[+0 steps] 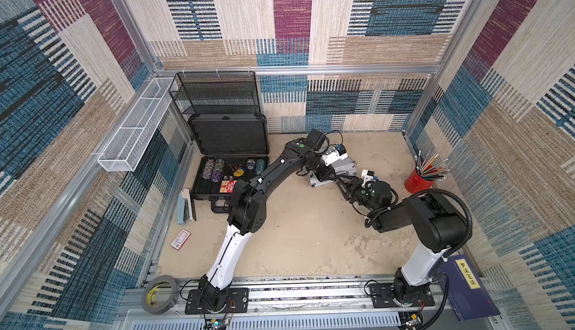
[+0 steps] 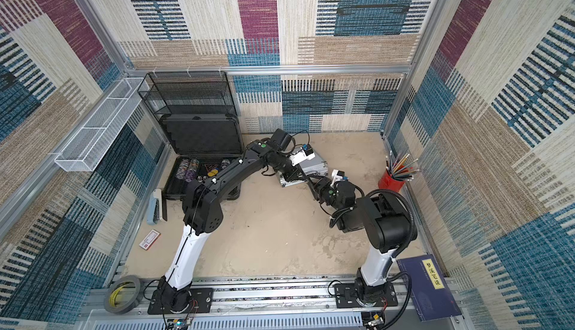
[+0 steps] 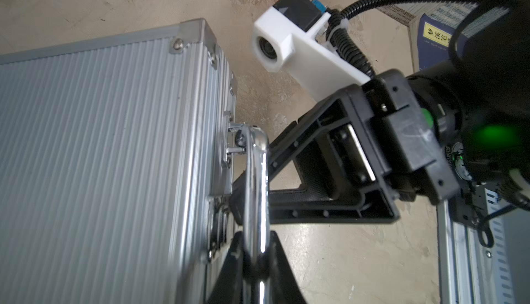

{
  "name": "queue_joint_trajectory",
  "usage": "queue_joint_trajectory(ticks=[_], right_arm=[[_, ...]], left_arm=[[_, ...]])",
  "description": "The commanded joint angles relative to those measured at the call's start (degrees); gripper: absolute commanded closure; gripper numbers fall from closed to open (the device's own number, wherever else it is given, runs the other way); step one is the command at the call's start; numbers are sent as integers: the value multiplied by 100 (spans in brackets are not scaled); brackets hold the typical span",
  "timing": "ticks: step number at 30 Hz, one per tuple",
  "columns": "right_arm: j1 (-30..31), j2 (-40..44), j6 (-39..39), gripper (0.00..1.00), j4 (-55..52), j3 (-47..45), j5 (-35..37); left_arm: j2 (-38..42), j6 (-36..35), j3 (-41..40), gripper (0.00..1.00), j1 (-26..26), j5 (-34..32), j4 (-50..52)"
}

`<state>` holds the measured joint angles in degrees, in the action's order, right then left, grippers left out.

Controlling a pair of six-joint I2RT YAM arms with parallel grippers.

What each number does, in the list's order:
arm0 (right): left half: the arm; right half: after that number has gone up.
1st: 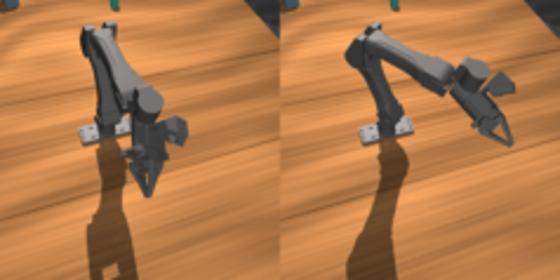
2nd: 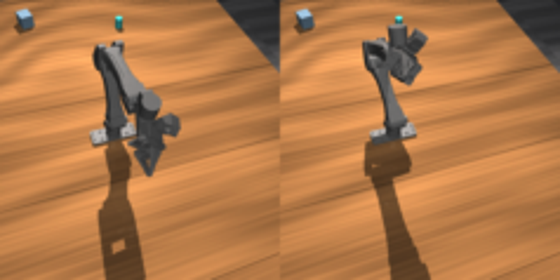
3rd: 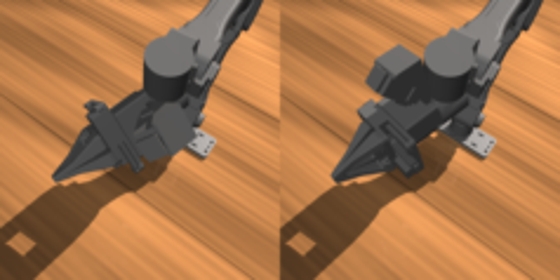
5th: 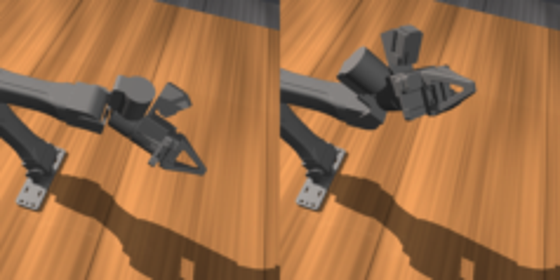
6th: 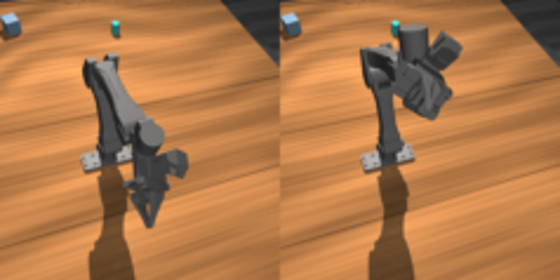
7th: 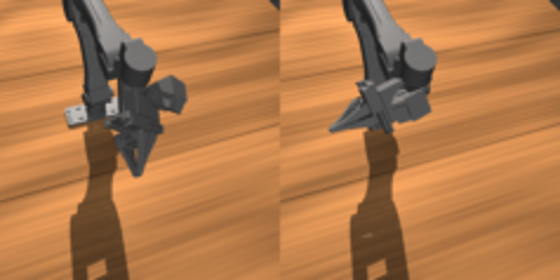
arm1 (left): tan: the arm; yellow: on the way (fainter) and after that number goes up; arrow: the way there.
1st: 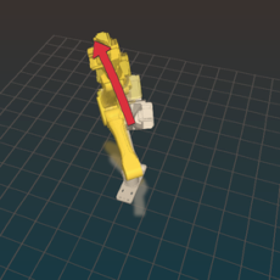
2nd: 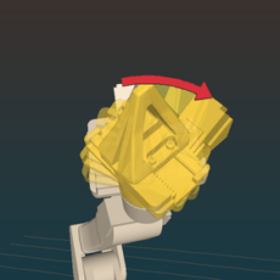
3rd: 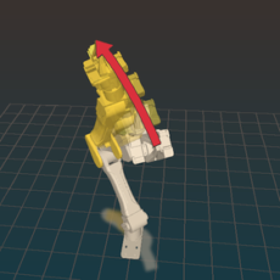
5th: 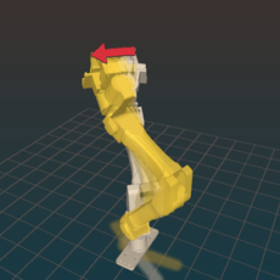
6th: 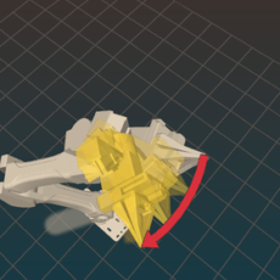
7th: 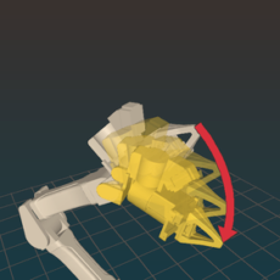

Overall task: Open the poker set cases
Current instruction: Open the fastener on the poker set case.

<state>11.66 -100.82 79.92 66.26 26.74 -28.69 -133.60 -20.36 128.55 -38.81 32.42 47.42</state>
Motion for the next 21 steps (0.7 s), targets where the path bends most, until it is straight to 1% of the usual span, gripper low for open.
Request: queue_joint_trajectory(ticks=[1,7,15,21], right_arm=[[34,18,75,55,255,55,78],[97,-18,197,57,342,45,140],[134,-29,383,64,446,-38,188],[159,68,377,66,246,-68,206]], left_arm=[[54,109,19,100,-4,689,-498],[58,142,-42,100,-13,718,-535],[71,146,-129,100,-22,712,-557],[80,172,-192,100,-22,716,-631]])
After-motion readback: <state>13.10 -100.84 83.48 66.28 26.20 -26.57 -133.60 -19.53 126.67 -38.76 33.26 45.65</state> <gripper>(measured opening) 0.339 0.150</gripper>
